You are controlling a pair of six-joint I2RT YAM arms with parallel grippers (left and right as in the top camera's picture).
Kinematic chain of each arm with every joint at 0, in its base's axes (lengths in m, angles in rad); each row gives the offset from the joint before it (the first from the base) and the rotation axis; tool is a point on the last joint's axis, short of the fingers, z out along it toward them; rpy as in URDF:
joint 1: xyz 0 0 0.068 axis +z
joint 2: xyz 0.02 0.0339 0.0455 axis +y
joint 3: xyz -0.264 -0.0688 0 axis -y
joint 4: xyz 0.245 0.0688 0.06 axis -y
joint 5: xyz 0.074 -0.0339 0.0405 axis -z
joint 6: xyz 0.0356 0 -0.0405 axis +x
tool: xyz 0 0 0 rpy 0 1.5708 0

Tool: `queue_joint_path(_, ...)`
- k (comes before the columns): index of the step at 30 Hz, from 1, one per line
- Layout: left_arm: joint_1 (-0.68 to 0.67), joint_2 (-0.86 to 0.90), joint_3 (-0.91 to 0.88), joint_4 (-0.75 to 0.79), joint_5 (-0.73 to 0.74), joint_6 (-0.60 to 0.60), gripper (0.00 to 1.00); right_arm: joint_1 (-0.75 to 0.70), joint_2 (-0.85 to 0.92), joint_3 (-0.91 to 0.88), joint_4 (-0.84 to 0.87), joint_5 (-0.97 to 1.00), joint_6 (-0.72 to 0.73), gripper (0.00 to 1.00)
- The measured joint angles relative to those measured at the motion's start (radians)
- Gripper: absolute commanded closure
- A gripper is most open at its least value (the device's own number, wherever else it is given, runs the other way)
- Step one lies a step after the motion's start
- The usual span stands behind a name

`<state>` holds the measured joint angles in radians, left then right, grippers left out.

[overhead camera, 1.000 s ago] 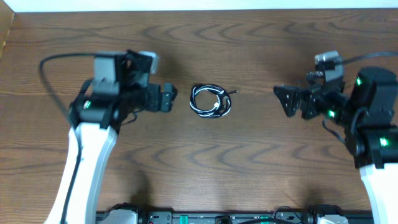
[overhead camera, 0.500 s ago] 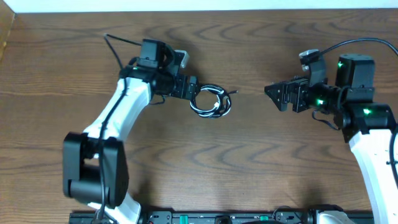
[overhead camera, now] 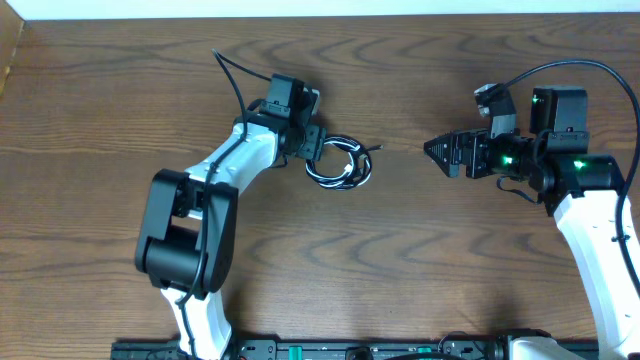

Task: Untangle cables
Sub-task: 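Reach both grippers toward the black-and-white cable bundle, then grasp the cable bundle with left gripper, right gripper grasps opposite side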

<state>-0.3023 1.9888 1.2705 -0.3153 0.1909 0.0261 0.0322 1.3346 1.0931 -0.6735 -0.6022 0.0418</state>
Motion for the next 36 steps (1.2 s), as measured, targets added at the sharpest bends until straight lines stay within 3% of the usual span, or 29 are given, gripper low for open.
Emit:
queue_joint_path(2,0.0,0.024,0.0,0.002,-0.007,-0.001,0.41,0.0,0.0,0.0,-0.001,0.003,0.0,0.08)
queue_joint_path(4,-0.001,0.031,0.0,0.008,-0.011,-0.012,0.56,0.0,0.0,0.0,-0.004,0.008,0.0,0.09)
queue_joint_path(7,-0.002,0.031,0.0,0.01,-0.01,-0.058,0.65,0.0,0.0,0.0,-0.003,0.015,0.0,0.08)
queue_joint_path(8,-0.003,0.031,0.0,0.009,-0.01,-0.081,0.72,0.0,0.0,0.0,-0.003,0.016,0.0,0.08)
queue_joint_path(9,-0.006,0.031,0.0,0.009,-0.01,-0.1,0.92,0.0,0.0,0.0,-0.002,0.016,0.0,0.08)
queue_joint_path(12,-0.016,0.031,-0.003,0.009,-0.011,-0.133,0.93,0.0,0.0,0.0,0.003,0.019,0.0,0.14)
queue_joint_path(17,-0.026,-0.01,-0.019,-0.008,0.083,-0.167,0.94,0.0,0.0,0.0,0.056,0.019,0.058,0.14)
queue_joint_path(24,-0.029,-0.389,-0.031,-0.033,0.261,-0.245,0.92,0.001,0.0,0.0,0.118,0.008,0.175,0.14)
queue_joint_path(30,-0.029,-0.438,-0.021,-0.116,0.378,-0.278,0.93,0.013,0.0,0.0,0.13,-0.018,0.217,0.15)
queue_joint_path(33,-0.029,-0.415,-0.021,-0.143,0.388,-0.285,0.92,0.037,0.001,0.0,0.13,-0.032,0.222,0.22)
queue_joint_path(36,-0.029,-0.413,-0.021,-0.168,0.395,-0.288,0.93,0.06,0.002,0.0,0.132,-0.037,0.232,0.37)
